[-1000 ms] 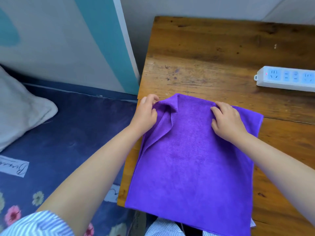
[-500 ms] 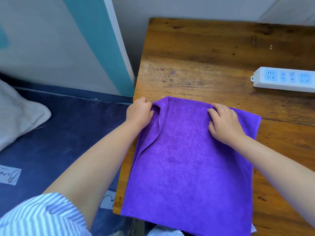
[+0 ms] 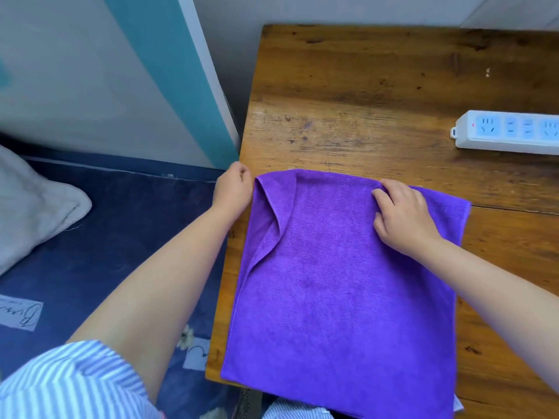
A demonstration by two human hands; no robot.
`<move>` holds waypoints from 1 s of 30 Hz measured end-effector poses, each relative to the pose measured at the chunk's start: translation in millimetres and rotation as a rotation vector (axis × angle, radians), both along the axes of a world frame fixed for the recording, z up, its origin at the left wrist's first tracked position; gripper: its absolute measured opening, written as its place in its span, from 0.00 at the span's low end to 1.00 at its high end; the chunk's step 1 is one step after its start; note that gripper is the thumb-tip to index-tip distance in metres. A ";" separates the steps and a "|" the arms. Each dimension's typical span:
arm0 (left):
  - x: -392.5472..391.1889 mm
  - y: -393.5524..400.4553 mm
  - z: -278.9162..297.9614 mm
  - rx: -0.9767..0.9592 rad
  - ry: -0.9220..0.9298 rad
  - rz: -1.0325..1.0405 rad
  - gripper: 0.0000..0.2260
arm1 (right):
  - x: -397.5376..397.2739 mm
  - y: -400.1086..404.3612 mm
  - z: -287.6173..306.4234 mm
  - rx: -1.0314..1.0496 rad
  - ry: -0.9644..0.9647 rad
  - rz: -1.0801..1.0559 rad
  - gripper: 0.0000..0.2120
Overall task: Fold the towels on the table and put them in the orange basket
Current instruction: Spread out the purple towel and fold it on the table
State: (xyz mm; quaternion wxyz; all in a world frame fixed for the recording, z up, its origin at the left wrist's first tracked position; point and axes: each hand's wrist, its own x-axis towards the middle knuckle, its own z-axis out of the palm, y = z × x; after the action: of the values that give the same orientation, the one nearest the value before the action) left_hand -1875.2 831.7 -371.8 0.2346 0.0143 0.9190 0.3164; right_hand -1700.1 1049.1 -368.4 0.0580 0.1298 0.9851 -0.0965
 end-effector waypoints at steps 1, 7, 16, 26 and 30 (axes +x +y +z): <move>-2.9 1.5 -0.2 0.023 -0.024 0.108 0.11 | 0.3 -0.3 0.4 0.004 0.000 0.001 0.18; 10.4 13.1 3.4 -0.015 -0.102 0.070 0.18 | 0.5 -3.0 -0.7 -0.006 -0.018 -0.017 0.18; -0.1 25.6 11.1 0.009 0.072 0.132 0.07 | 2.1 0.3 -0.5 -0.042 -0.037 0.008 0.17; 1.2 19.8 7.6 -0.178 0.262 -0.059 0.11 | 30.8 51.1 9.5 -0.075 -0.109 -0.137 0.20; 23.3 34.2 5.7 -0.195 0.447 -0.433 0.13 | 48.8 74.6 21.2 -0.076 0.041 -0.596 0.18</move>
State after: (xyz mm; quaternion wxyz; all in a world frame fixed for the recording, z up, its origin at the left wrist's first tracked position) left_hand -1851.9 866.0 -366.1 0.0892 0.2559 0.9494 0.1588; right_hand -1651.2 1123.8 -347.2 0.0122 0.4090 0.9003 -0.1487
